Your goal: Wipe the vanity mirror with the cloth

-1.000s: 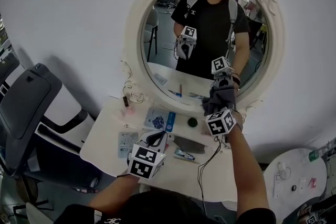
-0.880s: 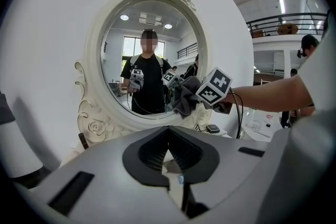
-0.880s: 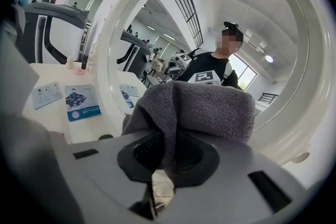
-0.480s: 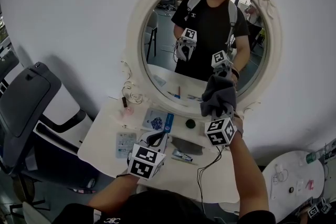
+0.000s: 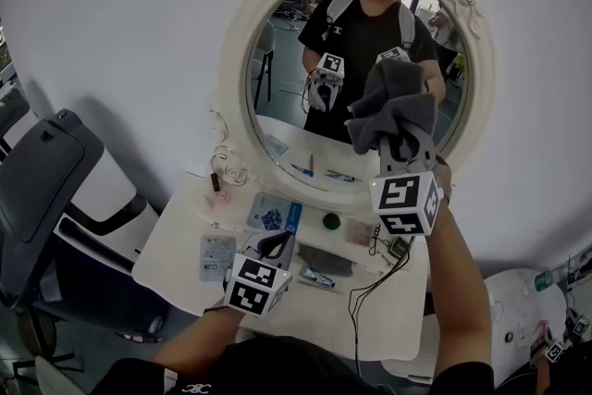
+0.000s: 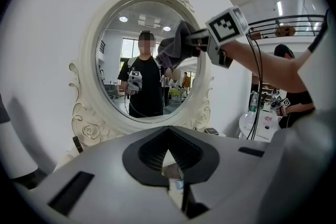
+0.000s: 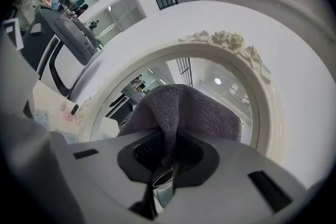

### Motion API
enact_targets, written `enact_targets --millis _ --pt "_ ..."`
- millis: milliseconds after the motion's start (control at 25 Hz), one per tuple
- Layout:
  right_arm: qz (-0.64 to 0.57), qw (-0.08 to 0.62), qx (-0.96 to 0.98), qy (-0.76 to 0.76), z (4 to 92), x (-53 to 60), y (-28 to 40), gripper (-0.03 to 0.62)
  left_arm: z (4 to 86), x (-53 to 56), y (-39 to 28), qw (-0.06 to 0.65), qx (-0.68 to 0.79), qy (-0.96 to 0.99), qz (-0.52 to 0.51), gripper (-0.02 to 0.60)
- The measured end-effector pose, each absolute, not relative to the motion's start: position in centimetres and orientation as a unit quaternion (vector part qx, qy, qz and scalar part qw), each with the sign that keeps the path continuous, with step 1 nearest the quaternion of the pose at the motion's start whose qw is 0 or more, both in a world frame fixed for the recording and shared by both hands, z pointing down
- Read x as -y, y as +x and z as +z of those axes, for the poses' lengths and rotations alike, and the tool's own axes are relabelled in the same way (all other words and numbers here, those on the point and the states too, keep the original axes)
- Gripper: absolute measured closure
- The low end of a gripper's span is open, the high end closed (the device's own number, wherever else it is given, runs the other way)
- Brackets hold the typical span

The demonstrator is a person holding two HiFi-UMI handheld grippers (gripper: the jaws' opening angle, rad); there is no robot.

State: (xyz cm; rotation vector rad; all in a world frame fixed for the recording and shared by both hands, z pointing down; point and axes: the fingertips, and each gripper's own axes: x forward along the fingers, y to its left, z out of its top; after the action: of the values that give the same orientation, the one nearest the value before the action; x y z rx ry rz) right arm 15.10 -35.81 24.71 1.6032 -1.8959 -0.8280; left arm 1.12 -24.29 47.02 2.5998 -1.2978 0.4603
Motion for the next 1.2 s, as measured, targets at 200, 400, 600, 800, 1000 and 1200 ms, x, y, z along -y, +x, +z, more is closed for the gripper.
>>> enact_targets --millis 200,400,600,800,1000,1200 --pt "-0.327 0.226 0.696 0.597 15.2 37.8 14.2 0.553 47.2 24.6 0.4 0.102 0.447 0.876 0.151 0.575" --pt "-0.316 0.192 0.702 0.608 8.5 39.2 14.1 0.553 47.0 25.2 -1.2 0.105 0.463 0.868 0.145 0.575" --pt "-0.309 0.176 0.704 0.615 5.8 40.3 13.6 0.553 47.1 25.5 -2.4 0.106 0.472 0.863 0.144 0.575" --pt "-0.312 0.175 0.7 0.618 5.7 41.0 13.3 0.553 47.6 25.8 -3.0 0.11 0.475 0.86 0.148 0.575" --pt "-0.319 0.173 0.703 0.611 6.9 41.1 12.7 0.553 48.2 26.1 -2.8 0.116 0.469 0.861 0.157 0.575" --pt "-0.315 0.18 0.711 0.603 8.9 41.2 12.2 0.553 48.3 26.3 -2.1 0.115 0.46 0.866 0.158 0.575"
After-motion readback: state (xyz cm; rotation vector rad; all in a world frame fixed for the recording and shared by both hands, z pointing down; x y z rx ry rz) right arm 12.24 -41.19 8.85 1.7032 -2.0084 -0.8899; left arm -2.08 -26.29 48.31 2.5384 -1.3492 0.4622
